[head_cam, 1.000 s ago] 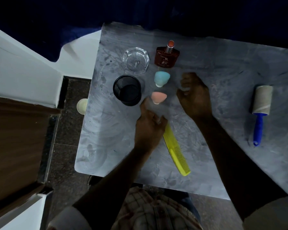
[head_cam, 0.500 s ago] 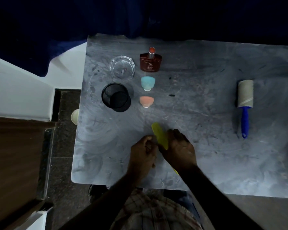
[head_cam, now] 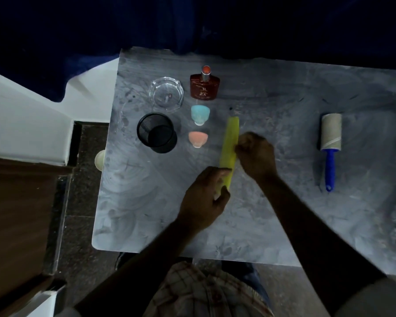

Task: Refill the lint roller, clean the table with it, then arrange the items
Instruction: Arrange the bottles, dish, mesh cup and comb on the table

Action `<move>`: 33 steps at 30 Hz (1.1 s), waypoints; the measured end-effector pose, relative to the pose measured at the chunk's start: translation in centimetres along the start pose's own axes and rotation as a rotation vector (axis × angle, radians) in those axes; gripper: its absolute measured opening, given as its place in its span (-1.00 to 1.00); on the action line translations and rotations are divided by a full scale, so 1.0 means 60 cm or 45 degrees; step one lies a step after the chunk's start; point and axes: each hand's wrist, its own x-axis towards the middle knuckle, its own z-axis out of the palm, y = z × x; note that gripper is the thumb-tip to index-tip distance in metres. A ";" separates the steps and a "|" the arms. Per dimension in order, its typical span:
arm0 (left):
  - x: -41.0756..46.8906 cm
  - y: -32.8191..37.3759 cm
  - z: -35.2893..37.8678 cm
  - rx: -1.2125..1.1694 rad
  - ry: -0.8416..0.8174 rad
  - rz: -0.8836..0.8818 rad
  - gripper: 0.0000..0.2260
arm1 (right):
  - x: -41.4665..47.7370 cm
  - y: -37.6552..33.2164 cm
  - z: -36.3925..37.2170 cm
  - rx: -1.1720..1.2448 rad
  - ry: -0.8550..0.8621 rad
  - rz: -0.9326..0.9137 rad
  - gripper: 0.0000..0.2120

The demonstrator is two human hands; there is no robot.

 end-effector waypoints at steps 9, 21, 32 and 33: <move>0.086 0.027 0.033 0.444 -0.176 -0.042 -0.38 | 0.173 -0.040 0.016 -0.229 -0.035 0.092 -0.64; 0.083 0.029 0.051 0.580 -0.261 -0.114 -0.33 | 0.159 -0.044 0.039 -0.367 0.044 -0.109 -0.57; 0.081 0.033 0.052 0.607 -0.233 -0.174 -0.30 | 0.173 -0.045 0.039 -0.343 0.066 -0.192 -0.66; 0.080 0.032 0.053 0.606 -0.230 -0.177 -0.29 | 0.174 -0.047 0.039 -0.339 0.063 -0.198 -0.67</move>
